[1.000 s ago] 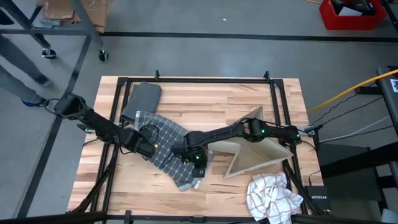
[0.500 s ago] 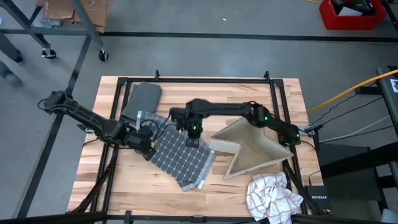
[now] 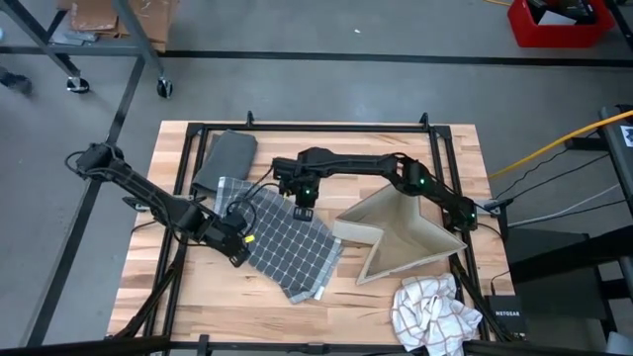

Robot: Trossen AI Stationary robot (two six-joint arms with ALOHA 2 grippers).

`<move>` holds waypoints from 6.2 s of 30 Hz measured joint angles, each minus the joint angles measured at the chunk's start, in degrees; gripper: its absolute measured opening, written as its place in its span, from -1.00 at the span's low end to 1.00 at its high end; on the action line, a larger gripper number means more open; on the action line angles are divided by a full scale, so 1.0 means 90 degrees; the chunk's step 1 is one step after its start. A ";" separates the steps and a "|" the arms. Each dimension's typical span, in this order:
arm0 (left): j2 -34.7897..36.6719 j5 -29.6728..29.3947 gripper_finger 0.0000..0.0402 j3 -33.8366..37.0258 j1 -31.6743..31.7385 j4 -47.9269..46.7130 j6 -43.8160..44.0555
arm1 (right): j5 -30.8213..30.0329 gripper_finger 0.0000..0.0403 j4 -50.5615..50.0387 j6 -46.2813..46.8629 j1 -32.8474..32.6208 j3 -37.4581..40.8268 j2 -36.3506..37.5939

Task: Fold towel
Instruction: Fold the gray patterned towel

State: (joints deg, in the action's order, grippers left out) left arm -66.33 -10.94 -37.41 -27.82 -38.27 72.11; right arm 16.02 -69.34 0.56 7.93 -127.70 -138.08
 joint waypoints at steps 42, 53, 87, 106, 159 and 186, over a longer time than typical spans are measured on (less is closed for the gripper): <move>-0.1846 -0.2567 -1.00 0.0051 0.0402 -0.0671 0.0091 | 0.1098 -1.00 0.1101 0.0793 -0.1533 0.1641 -0.0016; 0.0168 -0.1956 -1.00 0.0036 0.0167 -0.0628 -0.0952 | -0.0033 -1.00 -0.0200 0.0177 -0.1372 0.0043 0.0012; -0.1013 -0.0859 -1.00 0.0469 -0.0101 0.3229 -0.4675 | 0.0458 -1.00 0.2390 0.0308 0.0208 -0.0338 -0.0896; -0.1332 -0.0423 -1.00 0.0468 -0.0285 0.0924 -0.2774 | 0.0622 -1.00 0.0193 0.0583 0.0201 -0.0310 -0.1006; 0.1929 0.0447 -0.78 0.0458 -0.0273 -0.0206 -0.1147 | 0.2502 0.12 0.0575 0.0909 -0.1623 -0.0804 0.0119; 0.1552 0.1666 -0.04 0.0457 -0.1753 0.0213 -0.2076 | -0.0456 0.12 0.1546 0.2775 -0.3227 -0.0804 0.0119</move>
State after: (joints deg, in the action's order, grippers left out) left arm -52.36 4.05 -33.30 -43.60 -36.36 53.43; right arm 11.91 -55.43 25.53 -21.12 -134.93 -137.01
